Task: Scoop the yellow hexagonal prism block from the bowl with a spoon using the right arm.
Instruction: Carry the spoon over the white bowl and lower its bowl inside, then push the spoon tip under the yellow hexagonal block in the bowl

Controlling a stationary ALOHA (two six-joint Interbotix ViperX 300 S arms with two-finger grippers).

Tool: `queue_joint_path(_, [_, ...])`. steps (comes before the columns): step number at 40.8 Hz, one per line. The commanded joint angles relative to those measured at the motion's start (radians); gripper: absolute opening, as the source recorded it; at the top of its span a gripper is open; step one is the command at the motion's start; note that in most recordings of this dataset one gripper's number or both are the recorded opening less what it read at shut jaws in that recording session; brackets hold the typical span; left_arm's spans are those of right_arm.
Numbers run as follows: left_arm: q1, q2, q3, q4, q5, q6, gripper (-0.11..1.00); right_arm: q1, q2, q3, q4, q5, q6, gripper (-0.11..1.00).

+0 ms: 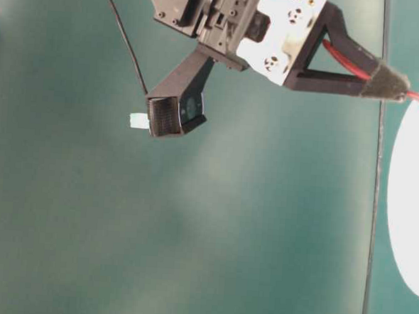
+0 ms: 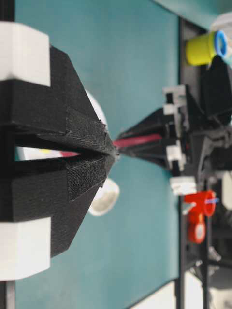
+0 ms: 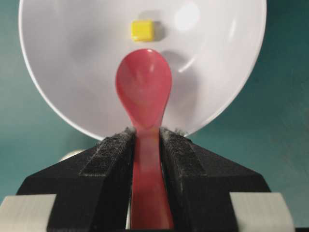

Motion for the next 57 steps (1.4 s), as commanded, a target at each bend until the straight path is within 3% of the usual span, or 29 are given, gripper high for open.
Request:
queue_joint_path(1, [-0.002,0.006,-0.023,0.003,-0.008,0.002,-0.01,-0.003,-0.003,-0.025,0.002,-0.005,0.003,0.24])
queue_joint_path(57, [-0.002,-0.002,-0.025,0.003,-0.003,0.002,-0.01,-0.003,0.094,-0.086,0.002,-0.17,-0.012,0.23])
